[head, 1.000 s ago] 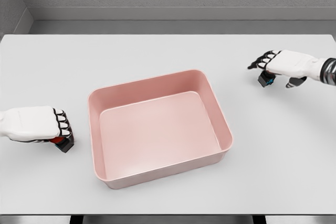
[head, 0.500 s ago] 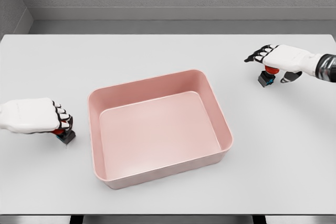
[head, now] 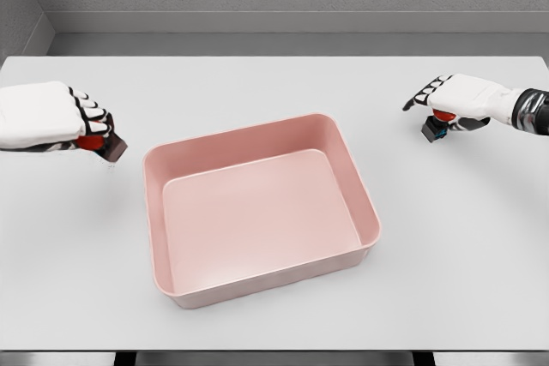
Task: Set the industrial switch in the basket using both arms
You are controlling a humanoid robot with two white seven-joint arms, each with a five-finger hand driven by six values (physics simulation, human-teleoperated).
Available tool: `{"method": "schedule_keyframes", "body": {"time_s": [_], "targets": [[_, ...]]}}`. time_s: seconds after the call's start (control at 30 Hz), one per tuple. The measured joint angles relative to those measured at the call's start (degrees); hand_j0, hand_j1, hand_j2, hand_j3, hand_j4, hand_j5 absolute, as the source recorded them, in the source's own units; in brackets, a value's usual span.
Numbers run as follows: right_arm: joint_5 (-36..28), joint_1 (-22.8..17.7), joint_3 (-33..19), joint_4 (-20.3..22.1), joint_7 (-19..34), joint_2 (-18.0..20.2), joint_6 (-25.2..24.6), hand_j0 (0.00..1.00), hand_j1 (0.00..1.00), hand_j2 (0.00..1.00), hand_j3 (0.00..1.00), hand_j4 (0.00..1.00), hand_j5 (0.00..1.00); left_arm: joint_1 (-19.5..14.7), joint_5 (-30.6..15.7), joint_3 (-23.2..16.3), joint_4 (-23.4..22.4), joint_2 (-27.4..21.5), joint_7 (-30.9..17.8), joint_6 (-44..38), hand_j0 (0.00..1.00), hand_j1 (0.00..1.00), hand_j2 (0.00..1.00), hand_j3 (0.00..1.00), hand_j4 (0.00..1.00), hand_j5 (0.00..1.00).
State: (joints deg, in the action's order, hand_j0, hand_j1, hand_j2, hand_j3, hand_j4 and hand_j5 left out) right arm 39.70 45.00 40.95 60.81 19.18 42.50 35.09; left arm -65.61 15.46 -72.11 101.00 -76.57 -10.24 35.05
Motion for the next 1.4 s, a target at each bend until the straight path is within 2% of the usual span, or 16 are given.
{"method": "schedule_keyframes", "body": {"time_s": [0.1,0.2,0.33,0.37,0.63,0.7,0.87,1.03,1.17,1.4], "targets": [[0.0,0.0,0.0,0.0,0.0,0.0,0.0,0.73,0.73,0.73,0.73,0.73,0.73,-1.9,-2.9,1.1,0.0,1.7,0.0,0.0,0.38,0.38,0.38,0.38,0.38,0.38],[0.0,0.0,0.0,0.1,0.0,0.0,0.0,0.66,0.66,0.66,0.66,0.66,0.66,-4.2,-4.1,1.5,0.1,5.6,-0.1,0.0,0.38,0.38,0.38,0.38,0.38,0.38],[0.0,0.0,0.0,0.1,0.0,0.0,0.0,0.62,0.62,0.62,0.62,0.62,0.62,-4.2,-4.8,1.4,0.1,11.1,-0.1,0.0,0.39,0.39,0.39,0.39,0.39,0.39],[0.0,0.0,0.0,0.1,0.0,0.0,0.0,0.56,0.56,0.56,0.56,0.56,0.56,-4.2,-5.0,1.2,0.1,12.2,-0.1,0.0,0.4,0.4,0.4,0.4,0.4,0.4],[0.0,0.0,-0.1,0.1,0.0,0.0,0.0,0.52,0.52,0.52,0.52,0.52,0.52,-4.3,-5.1,-3.6,0.1,20.4,-2.5,0.1,0.43,0.43,0.43,0.43,0.43,0.43],[0.0,0.0,-0.1,0.1,0.0,0.0,0.0,0.51,0.51,0.51,0.51,0.51,0.51,-4.3,-5.1,-4.6,0.1,21.5,-2.9,0.1,0.46,0.46,0.46,0.46,0.46,0.46],[0.0,0.0,-0.1,0.3,0.0,0.0,0.0,0.49,0.49,0.49,0.49,0.49,0.49,-4.2,-5.2,-5.6,0.1,23.3,-3.5,0.0,0.47,0.47,0.47,0.47,0.47,0.47],[0.0,0.0,-2.6,0.4,0.2,0.2,0.0,0.47,0.47,0.47,0.47,0.47,0.47,-4.3,-5.3,-5.7,0.0,23.4,-3.8,0.0,0.68,0.68,0.68,0.68,0.68,0.68],[-0.1,0.0,-4.5,0.6,0.4,0.4,0.0,0.47,0.47,0.47,0.47,0.47,0.47,-4.4,-5.3,-5.7,0.0,23.4,-3.9,0.0,0.74,0.74,0.74,0.74,0.74,0.74],[-0.5,0.0,-6.1,2.7,0.6,0.8,0.0,0.47,0.47,0.47,0.47,0.47,0.47,-4.3,-5.3,-5.7,0.0,23.5,-3.8,0.0,0.76,0.76,0.76,0.76,0.76,0.76]]}}
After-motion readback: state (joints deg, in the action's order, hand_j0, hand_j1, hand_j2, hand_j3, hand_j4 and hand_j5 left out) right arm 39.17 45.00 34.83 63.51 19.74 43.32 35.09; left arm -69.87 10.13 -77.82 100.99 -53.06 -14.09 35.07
